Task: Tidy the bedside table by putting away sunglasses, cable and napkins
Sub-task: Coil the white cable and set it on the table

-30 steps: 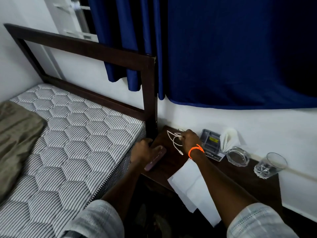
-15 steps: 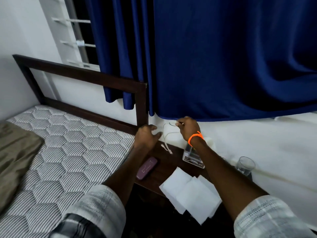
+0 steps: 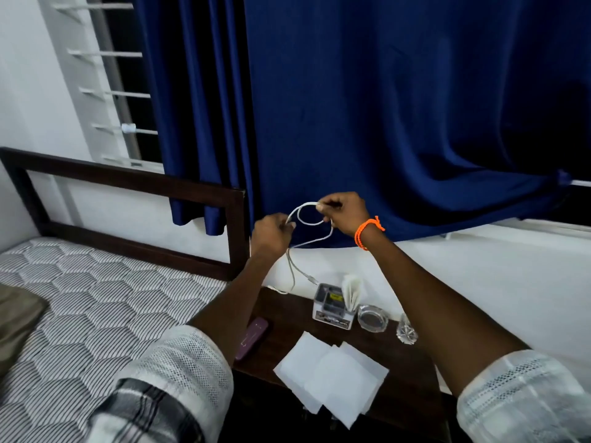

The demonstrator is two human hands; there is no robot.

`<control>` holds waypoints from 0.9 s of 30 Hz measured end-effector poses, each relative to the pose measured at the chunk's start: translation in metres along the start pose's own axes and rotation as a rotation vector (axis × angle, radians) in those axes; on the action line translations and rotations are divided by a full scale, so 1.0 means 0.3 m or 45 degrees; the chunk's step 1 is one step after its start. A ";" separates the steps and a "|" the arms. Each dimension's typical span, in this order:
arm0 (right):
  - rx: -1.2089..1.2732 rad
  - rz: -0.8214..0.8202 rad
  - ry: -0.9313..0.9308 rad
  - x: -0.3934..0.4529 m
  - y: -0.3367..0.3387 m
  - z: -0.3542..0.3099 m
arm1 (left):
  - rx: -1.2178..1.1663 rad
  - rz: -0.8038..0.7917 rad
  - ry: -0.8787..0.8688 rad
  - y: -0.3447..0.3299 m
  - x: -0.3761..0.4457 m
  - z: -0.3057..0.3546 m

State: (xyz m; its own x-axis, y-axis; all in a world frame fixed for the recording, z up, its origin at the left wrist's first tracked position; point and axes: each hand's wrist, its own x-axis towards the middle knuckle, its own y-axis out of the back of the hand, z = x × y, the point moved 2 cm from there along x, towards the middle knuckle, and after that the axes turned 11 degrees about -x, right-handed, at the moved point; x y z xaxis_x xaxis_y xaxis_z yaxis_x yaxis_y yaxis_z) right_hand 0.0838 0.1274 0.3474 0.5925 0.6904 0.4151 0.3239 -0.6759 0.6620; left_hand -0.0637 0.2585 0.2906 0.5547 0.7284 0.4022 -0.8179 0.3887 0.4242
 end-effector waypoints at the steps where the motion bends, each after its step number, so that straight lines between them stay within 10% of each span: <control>1: 0.000 -0.003 0.006 0.002 0.022 -0.002 | -0.043 0.018 -0.020 -0.002 0.005 0.025; 27: 0.117 0.129 0.124 0.014 0.382 -0.147 | -0.473 -0.115 -0.230 0.033 0.079 0.451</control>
State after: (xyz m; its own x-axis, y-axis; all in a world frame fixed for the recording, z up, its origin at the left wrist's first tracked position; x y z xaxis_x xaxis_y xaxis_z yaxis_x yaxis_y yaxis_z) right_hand 0.0909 0.0642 0.4526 0.5530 0.6360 0.5382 0.3344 -0.7611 0.5557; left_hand -0.0379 0.2033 0.4141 0.6172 0.5847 0.5264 -0.7461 0.6474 0.1557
